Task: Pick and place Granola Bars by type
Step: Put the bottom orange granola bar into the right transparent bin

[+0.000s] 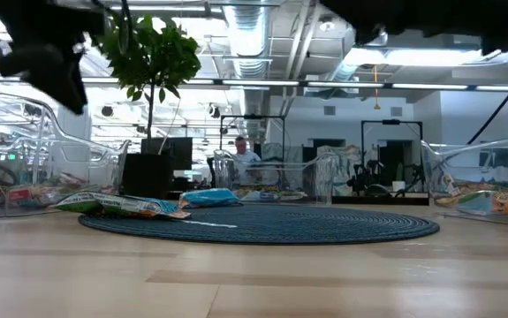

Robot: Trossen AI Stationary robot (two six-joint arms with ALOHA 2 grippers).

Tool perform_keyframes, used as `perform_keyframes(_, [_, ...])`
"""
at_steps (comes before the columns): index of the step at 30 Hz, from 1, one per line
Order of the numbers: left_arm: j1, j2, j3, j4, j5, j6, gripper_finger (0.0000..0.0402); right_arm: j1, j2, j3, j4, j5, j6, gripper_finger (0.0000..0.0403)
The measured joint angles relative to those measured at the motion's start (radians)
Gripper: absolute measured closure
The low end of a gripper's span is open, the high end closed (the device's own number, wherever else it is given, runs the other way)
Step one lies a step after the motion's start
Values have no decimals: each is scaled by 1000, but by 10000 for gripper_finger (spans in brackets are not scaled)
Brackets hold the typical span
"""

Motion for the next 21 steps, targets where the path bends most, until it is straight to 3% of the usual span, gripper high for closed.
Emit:
perform_keyframes(7, [-241, -60, 0, 121, -277, 25, 209, -38, 201, 139, -16, -8, -31, 301])
perform_keyframes(11, [-344, -60, 0, 206, -416, 83, 210, -57, 301, 265, -112, -8, -48, 301])
perform_keyframes(14, [-363, -51, 0, 331, -396, 184, 210, -63, 344, 359, -264, -8, -48, 301])
perform_keyframes(21, [-302, 1, 0, 630, -120, 512, 210, -62, 373, 480, -460, -6, -40, 301])
